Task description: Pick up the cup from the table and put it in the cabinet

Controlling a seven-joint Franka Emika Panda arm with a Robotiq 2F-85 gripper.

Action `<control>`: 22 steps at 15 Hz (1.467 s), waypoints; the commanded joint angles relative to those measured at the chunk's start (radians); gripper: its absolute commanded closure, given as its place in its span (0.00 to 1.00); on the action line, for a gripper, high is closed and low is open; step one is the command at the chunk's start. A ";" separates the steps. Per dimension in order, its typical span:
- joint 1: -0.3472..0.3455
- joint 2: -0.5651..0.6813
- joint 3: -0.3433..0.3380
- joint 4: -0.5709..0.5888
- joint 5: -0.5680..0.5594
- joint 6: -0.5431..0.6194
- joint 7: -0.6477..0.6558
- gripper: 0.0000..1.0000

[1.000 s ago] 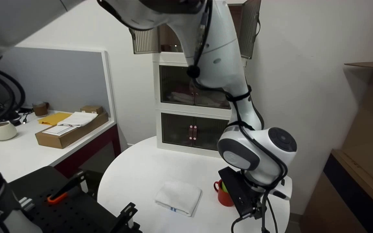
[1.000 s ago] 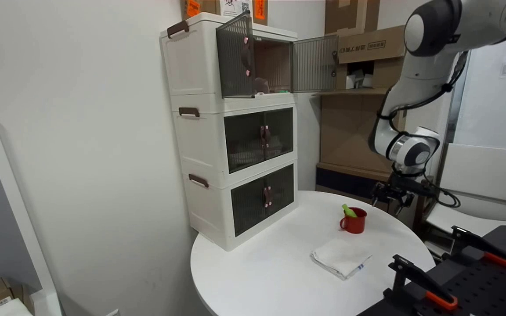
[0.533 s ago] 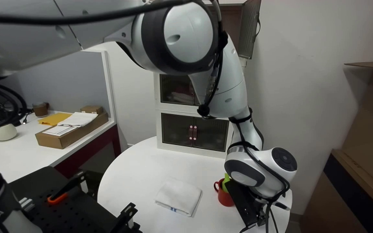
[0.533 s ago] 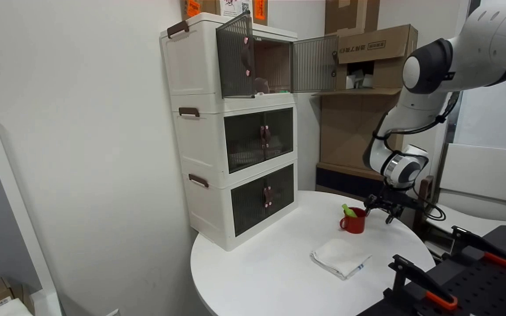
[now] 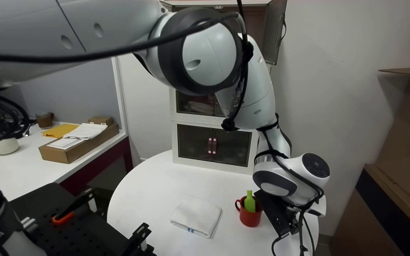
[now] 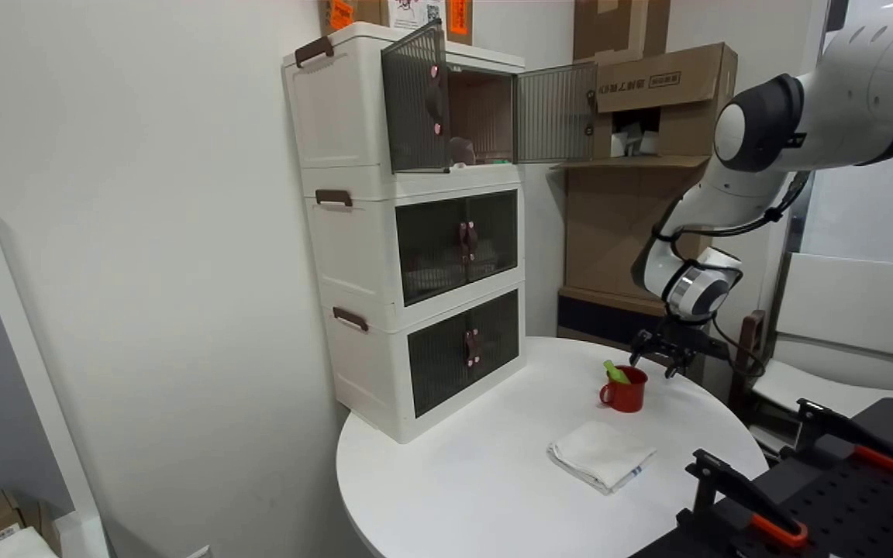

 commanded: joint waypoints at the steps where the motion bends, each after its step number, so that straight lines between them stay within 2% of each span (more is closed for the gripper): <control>1: -0.021 0.015 0.043 0.025 -0.058 0.019 0.036 0.00; 5: -0.050 -0.012 0.111 0.003 -0.062 0.042 0.000 0.00; 6: -0.039 -0.025 0.107 -0.006 -0.009 0.042 -0.035 0.00; 9: -0.062 -0.063 0.153 -0.040 0.010 0.056 -0.082 0.00; 11: -0.062 -0.090 0.154 -0.069 0.003 0.030 -0.070 0.00; 12: -0.077 -0.099 0.167 -0.082 -0.037 0.020 -0.042 0.00; 22: -0.068 -0.218 0.111 -0.265 -0.115 -0.022 0.022 0.00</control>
